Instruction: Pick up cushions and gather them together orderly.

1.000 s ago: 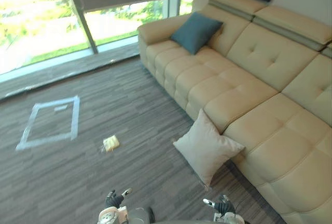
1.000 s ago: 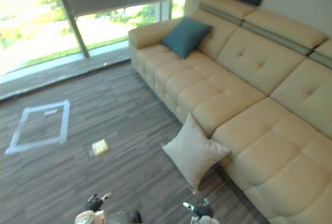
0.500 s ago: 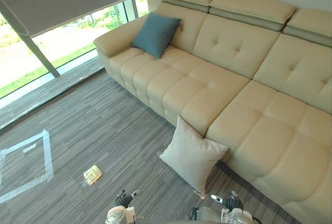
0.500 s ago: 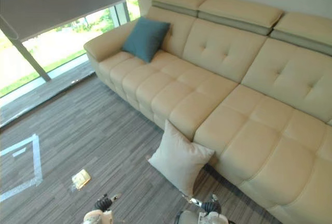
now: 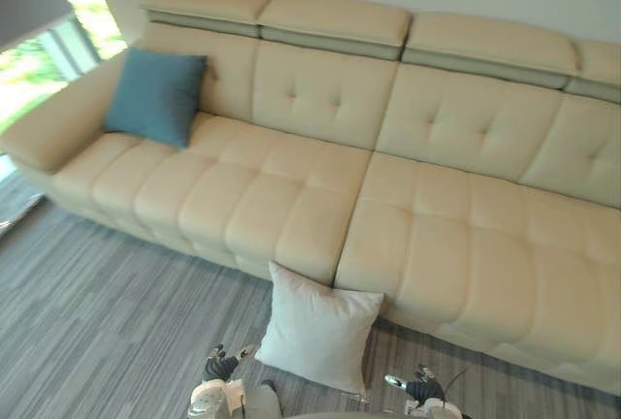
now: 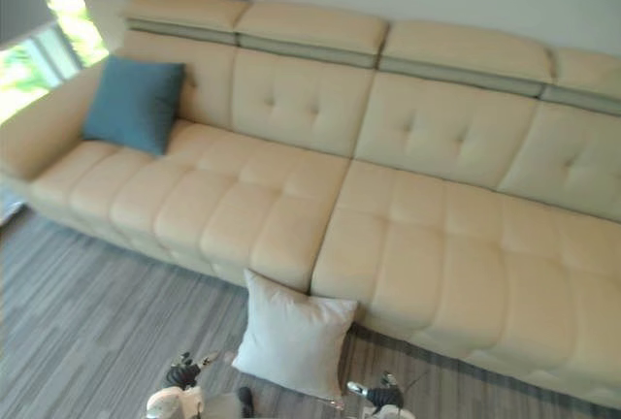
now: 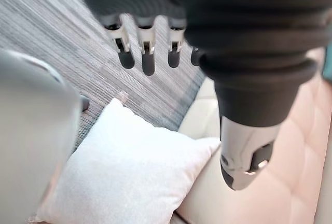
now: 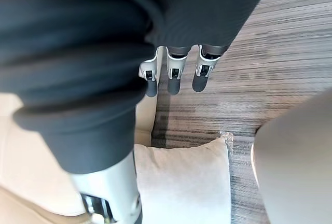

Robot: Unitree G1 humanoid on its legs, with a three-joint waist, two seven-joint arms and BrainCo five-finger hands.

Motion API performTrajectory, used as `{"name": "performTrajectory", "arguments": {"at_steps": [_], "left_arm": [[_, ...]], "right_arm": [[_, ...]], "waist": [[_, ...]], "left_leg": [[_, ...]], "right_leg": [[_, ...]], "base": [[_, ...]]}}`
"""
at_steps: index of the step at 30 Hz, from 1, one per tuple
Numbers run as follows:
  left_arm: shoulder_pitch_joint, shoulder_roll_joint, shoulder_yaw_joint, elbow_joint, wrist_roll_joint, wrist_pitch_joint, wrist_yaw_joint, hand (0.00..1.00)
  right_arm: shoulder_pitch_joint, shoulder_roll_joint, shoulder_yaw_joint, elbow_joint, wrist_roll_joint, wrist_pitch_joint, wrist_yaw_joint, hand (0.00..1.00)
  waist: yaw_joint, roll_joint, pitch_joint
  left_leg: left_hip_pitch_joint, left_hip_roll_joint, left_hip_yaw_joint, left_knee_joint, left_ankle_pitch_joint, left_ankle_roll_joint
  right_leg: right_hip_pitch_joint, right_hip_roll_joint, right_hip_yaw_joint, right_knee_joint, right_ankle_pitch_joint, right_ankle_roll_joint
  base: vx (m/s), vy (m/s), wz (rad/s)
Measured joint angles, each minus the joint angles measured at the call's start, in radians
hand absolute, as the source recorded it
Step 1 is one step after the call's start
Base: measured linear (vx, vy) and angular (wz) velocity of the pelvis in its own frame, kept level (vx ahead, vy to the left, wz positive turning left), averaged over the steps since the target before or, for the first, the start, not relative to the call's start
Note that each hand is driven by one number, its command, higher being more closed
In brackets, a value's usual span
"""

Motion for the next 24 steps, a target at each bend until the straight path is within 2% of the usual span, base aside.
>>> {"name": "performTrajectory", "arguments": {"at_steps": [3,5,6,10,11,13,16,18,20,21,23,24], "left_arm": [[-0.007,0.000,-0.019,0.018,0.016,0.000,-0.001,0.00],[-0.009,0.001,-0.033,0.026,0.016,0.000,-0.001,0.00],[-0.011,0.001,-0.043,0.031,0.016,0.000,-0.001,0.00],[-0.015,-0.010,-0.044,0.036,0.015,-0.001,0.000,0.00],[-0.015,-0.017,-0.044,0.036,0.015,-0.001,0.000,0.00],[-0.016,-0.021,-0.043,0.036,0.015,-0.001,0.000,0.00],[-0.014,-0.021,-0.039,0.034,0.014,0.000,0.001,0.00],[-0.009,-0.019,-0.038,0.022,0.014,0.000,0.002,0.00],[-0.010,-0.011,-0.038,0.002,0.010,0.001,0.005,0.00],[-0.018,-0.015,-0.038,-0.006,0.003,0.002,0.008,0.00],[-0.046,-0.020,-0.039,-0.027,-0.020,0.001,0.017,0.00],[-0.066,-0.014,-0.040,-0.031,-0.035,0.001,0.026,0.00]], "right_arm": [[-0.003,-0.002,-0.001,0.001,-0.001,0.000,0.005,0.00],[-0.009,-0.008,0.000,0.003,-0.001,-0.002,0.004,0.00],[-0.020,-0.014,0.001,0.018,-0.002,-0.003,0.001,0.00],[-0.020,-0.040,-0.001,0.041,-0.001,-0.008,-0.004,0.00],[-0.022,-0.044,-0.005,0.040,0.000,-0.009,-0.007,0.00],[-0.020,-0.048,-0.014,0.040,0.001,-0.011,-0.009,0.00],[-0.015,-0.043,-0.021,0.040,0.002,-0.011,-0.022,0.00],[-0.012,-0.043,-0.021,0.040,0.002,-0.011,-0.024,0.00],[-0.019,-0.037,-0.020,0.037,0.005,-0.012,-0.024,0.00],[-0.031,-0.039,-0.021,0.033,0.011,-0.014,-0.025,0.00],[-0.042,-0.052,-0.020,0.004,0.030,-0.017,-0.031,0.00],[-0.057,-0.053,-0.019,-0.006,0.049,-0.021,-0.035,0.00]], "waist": [[0.000,0.003,0.000],[0.000,0.010,0.001],[-0.002,0.015,0.003],[-0.003,0.038,0.012],[-0.003,0.055,0.021],[-0.005,0.063,0.020],[-0.004,0.060,0.024],[-0.003,0.047,0.029],[-0.002,0.026,0.042],[-0.009,0.034,0.053],[-0.011,0.055,0.078],[-0.012,0.054,0.098]], "left_leg": [[0.051,-0.009,0.045,-0.018,-0.010,0.017],[0.077,-0.005,0.050,-0.052,-0.010,0.017],[0.085,-0.001,0.048,-0.075,-0.008,0.017],[0.082,-0.001,0.037,-0.081,0.009,0.016],[0.085,-0.006,0.036,-0.099,0.027,0.014],[0.087,-0.010,0.033,-0.121,0.047,0.011],[0.105,-0.008,0.011,-0.123,0.058,0.003],[0.117,-0.008,0.004,-0.115,0.059,0.000],[0.069,-0.013,-0.005,-0.042,0.035,-0.003],[0.014,0.000,-0.018,0.039,0.006,-0.003],[-0.151,0.057,-0.060,0.267,-0.081,-0.003],[-0.233,0.080,-0.078,0.364,-0.112,0.001]], "right_leg": [[-0.026,-0.006,0.000,0.065,0.011,-0.012],[-0.058,-0.006,-0.077,0.122,0.015,-0.013],[-0.081,-0.014,-0.162,0.147,0.015,-0.013],[-0.041,-0.016,-0.216,0.078,0.014,-0.014],[-0.029,-0.017,-0.222,0.047,0.014,-0.015],[-0.015,-0.017,-0.237,0.022,0.012,-0.019],[0.018,-0.012,-0.258,-0.002,0.007,-0.027],[0.036,-0.015,-0.275,0.000,-0.007,-0.044],[0.011,-0.039,-0.290,0.032,-0.068,-0.039],[-0.023,-0.038,-0.299,0.083,-0.083,-0.044],[-0.136,-0.018,-0.304,0.230,-0.134,-0.048],[-0.209,-0.015,-0.308,0.321,-0.166,-0.053]], "base": [[0.11,0.154,-0.46],[0.04,0.013,-0.24],[0.01,-0.021,-0.13],[-0.03,-0.067,0.01],[-0.07,-0.058,0.02],[-0.09,-0.068,0.02],[-0.12,-0.069,0.15],[-0.13,-0.059,0.03],[-0.23,-0.088,0.09],[-0.24,-0.075,0.23],[-0.27,-0.016,0.32],[-0.29,0.010,0.25]]}}
